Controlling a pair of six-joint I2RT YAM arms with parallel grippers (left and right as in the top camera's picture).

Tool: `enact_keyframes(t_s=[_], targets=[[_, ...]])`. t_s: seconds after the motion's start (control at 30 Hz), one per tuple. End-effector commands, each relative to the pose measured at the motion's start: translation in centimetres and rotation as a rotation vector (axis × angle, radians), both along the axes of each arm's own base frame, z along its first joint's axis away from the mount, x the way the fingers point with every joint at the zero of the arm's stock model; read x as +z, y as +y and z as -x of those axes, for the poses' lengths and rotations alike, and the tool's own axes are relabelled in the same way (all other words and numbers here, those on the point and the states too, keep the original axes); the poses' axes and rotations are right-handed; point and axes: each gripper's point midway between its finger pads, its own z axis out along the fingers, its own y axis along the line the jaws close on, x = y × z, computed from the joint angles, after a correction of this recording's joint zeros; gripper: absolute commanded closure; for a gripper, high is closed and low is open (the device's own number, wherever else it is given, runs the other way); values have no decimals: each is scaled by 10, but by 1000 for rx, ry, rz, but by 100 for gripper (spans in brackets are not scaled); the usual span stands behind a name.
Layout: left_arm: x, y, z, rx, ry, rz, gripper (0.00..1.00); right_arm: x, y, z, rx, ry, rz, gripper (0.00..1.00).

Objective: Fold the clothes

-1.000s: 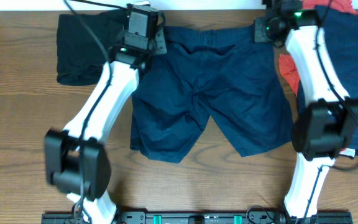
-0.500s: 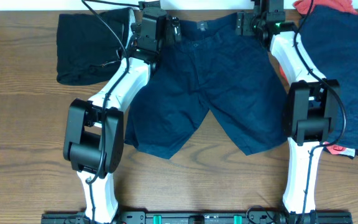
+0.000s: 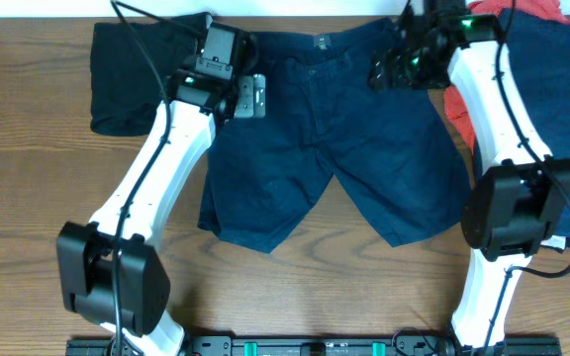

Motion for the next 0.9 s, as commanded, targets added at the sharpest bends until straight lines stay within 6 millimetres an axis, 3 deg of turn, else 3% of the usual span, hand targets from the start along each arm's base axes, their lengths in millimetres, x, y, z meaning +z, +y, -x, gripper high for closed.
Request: enact_keyframes(t_s=[0.0, 0.17, 0.27, 0.4, 0.7, 0.87], targets=[[-6, 8, 18, -3, 84, -18, 2, -11, 40, 27, 118, 80, -34, 1], [-20, 29, 46, 26, 230, -14, 2, -16, 80, 62, 220, 165, -42, 1], [-27, 31, 62, -15, 318, 38, 2, -19, 93, 79, 257, 208, -33, 2], [-39, 50, 76, 29, 387, 36, 2, -24, 100, 107, 291, 297, -9, 5], [-45, 96, 70, 170, 372, 68, 2, -60, 128, 169, 385, 471, -6, 20], [-45, 102, 69, 184, 371, 70, 2, -83, 143, 199, 401, 534, 17, 22]])
